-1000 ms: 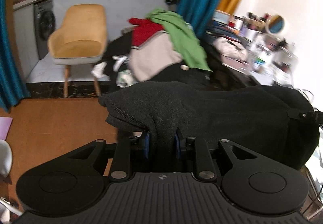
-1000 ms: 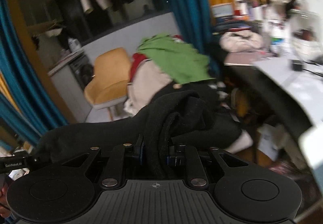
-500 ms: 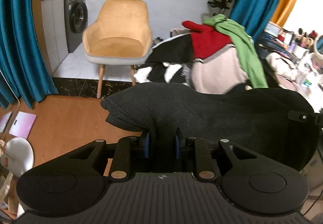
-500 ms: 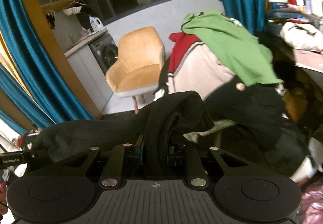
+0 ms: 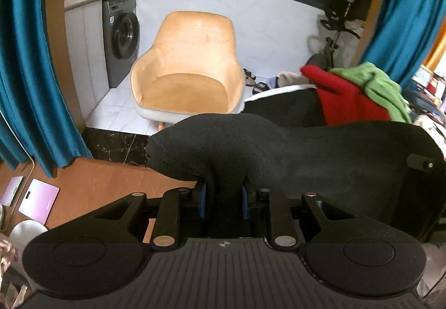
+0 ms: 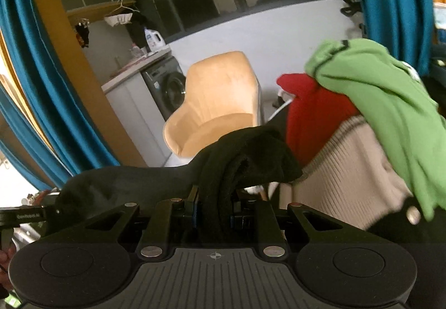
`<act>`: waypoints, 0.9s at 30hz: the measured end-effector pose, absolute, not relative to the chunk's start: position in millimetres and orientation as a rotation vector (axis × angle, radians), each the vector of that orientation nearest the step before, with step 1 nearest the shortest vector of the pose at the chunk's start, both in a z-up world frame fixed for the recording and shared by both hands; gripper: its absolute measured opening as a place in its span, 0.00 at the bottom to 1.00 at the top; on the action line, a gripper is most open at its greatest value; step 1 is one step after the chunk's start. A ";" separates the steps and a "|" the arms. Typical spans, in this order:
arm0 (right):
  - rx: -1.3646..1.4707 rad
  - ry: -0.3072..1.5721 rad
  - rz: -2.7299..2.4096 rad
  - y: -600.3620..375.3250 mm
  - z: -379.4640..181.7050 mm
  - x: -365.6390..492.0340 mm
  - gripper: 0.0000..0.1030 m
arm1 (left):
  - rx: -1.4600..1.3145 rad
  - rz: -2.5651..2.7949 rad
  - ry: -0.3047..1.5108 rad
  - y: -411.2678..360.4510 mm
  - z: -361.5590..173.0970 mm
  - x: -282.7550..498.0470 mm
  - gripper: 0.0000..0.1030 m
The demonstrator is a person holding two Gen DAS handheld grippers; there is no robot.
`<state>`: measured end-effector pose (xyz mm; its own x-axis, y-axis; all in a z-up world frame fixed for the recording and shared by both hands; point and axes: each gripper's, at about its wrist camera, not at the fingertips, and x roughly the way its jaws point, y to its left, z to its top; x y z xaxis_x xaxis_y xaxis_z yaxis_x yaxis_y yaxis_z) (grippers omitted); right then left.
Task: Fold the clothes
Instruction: 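Lift the folded black sweater with both tools and carry it toward the tan chair, then lower the held sweater onto the tan chair seat with both tools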
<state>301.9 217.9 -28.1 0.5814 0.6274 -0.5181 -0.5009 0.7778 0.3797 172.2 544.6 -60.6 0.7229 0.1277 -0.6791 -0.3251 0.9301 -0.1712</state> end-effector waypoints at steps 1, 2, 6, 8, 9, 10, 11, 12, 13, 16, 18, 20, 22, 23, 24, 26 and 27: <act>0.198 0.688 0.662 228.6 -29.5 312.9 0.16 | -0.301 0.253 0.726 557.6 -65.4 182.6 0.23; 0.190 0.694 0.658 242.4 -32.3 324.6 0.16 | -0.313 0.252 0.729 570.7 -70.2 193.1 0.23; 0.178 0.722 0.618 305.2 -49.4 367.9 0.16 | -0.300 0.197 0.763 633.6 -90.0 240.5 0.23; 0.187 0.748 0.580 342.6 -59.2 389.6 0.16 | -0.297 0.175 0.784 676.1 -98.1 265.8 0.23; 0.201 0.771 0.559 361.9 -63.7 399.3 0.16 | -0.297 0.167 0.797 698.7 -101.7 278.4 0.23; 0.210 0.793 0.548 382.2 -66.7 409.9 0.16 | -0.287 0.161 0.808 717.0 -103.4 290.0 0.23; 0.214 0.813 0.541 403.0 -69.0 421.3 0.16 | -0.275 0.157 0.819 734.5 -104.7 301.5 0.23; 0.219 0.833 0.534 423.8 -71.4 432.7 0.16 | -0.263 0.152 0.829 751.9 -106.0 313.0 0.23; 0.211 0.841 0.528 443.5 -73.1 443.3 0.16 | -0.251 0.147 0.839 769.3 -107.4 324.4 0.23; 0.196 0.851 0.505 492.0 -78.1 469.8 0.16 | -0.212 0.130 0.860 812.8 -111.8 356.7 0.23; 0.201 0.864 0.489 516.4 -80.8 486.6 0.16 | -0.202 0.120 0.867 831.1 -115.8 375.0 0.23; 0.197 0.880 0.477 536.0 -85.5 500.8 0.16 | -0.202 0.109 0.873 845.8 -119.9 392.0 0.23; 0.193 0.899 0.469 553.8 -91.6 520.0 0.16 | -0.216 0.104 0.885 860.7 -125.3 408.8 0.23; 0.191 0.908 0.466 560.4 -94.8 528.8 0.16 | -0.226 0.103 0.896 868.7 -129.7 418.9 0.23; 0.191 0.914 0.462 566.8 -98.3 538.7 0.16 | -0.236 0.101 0.908 877.1 -134.3 429.4 0.23; 0.193 0.925 0.454 578.9 -105.8 560.0 0.16 | -0.252 0.100 0.936 891.6 -144.4 451.2 0.23; 0.196 0.933 0.449 585.2 -109.8 571.8 0.16 | -0.254 0.101 0.948 897.9 -149.3 461.7 0.23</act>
